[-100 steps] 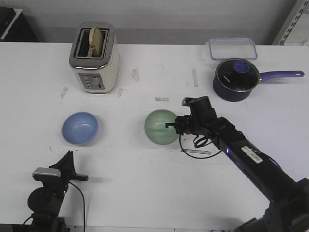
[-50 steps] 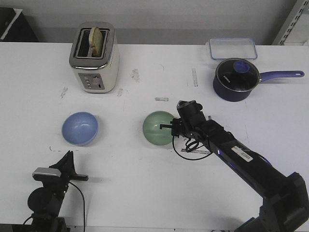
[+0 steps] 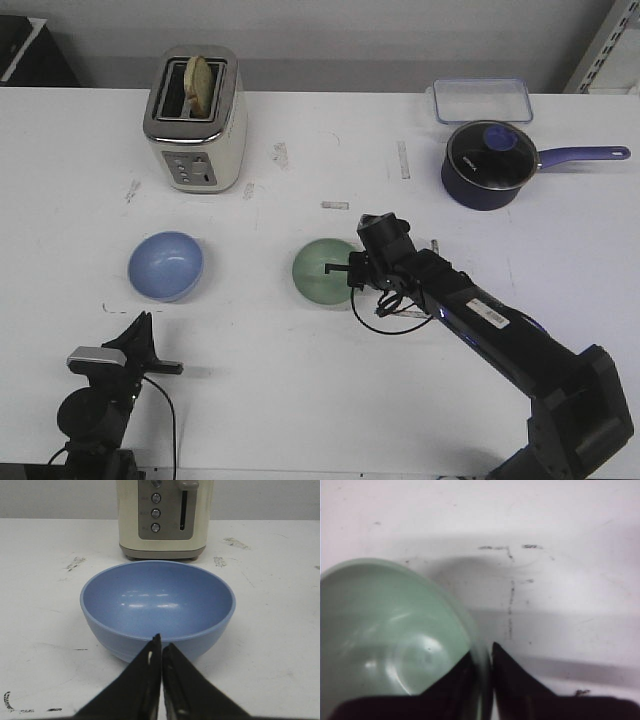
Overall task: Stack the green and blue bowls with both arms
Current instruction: 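Release the green bowl and retract the right arm to rest, then reach the left gripper down to the rim of the light blue bowl, then grip the blue bowl rim with the left gripper and lift it, then carry the blue bowl over the green bowl and lower it inside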
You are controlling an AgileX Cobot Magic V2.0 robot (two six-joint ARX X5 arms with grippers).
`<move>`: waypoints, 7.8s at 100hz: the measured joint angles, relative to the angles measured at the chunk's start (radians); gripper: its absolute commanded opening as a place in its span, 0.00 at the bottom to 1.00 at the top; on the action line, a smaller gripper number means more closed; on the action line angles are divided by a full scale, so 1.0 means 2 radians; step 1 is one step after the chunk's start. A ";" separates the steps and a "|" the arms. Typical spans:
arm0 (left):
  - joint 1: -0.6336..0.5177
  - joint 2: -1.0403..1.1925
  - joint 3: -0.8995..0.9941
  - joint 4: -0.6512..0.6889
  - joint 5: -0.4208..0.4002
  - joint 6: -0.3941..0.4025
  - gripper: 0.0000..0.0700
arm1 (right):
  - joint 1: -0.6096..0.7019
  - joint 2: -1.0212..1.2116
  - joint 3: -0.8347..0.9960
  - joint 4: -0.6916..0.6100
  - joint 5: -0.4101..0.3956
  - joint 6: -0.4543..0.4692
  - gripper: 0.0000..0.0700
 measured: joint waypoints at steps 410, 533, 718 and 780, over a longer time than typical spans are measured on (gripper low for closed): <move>0.000 0.259 0.247 -0.146 -0.062 -0.067 0.00 | -0.274 -0.745 -0.451 0.283 0.004 -0.308 0.01; 0.128 0.648 0.567 -0.385 0.032 -0.096 0.00 | -0.274 -0.745 -0.451 0.283 0.004 -0.308 0.01; 0.008 0.823 0.710 -0.473 0.097 -0.122 0.00 | -0.274 -0.745 -0.451 0.283 0.005 -0.308 0.01; -0.235 0.937 0.867 -0.426 0.139 -0.170 0.00 | -0.274 -0.745 -0.451 0.283 0.004 -0.308 0.01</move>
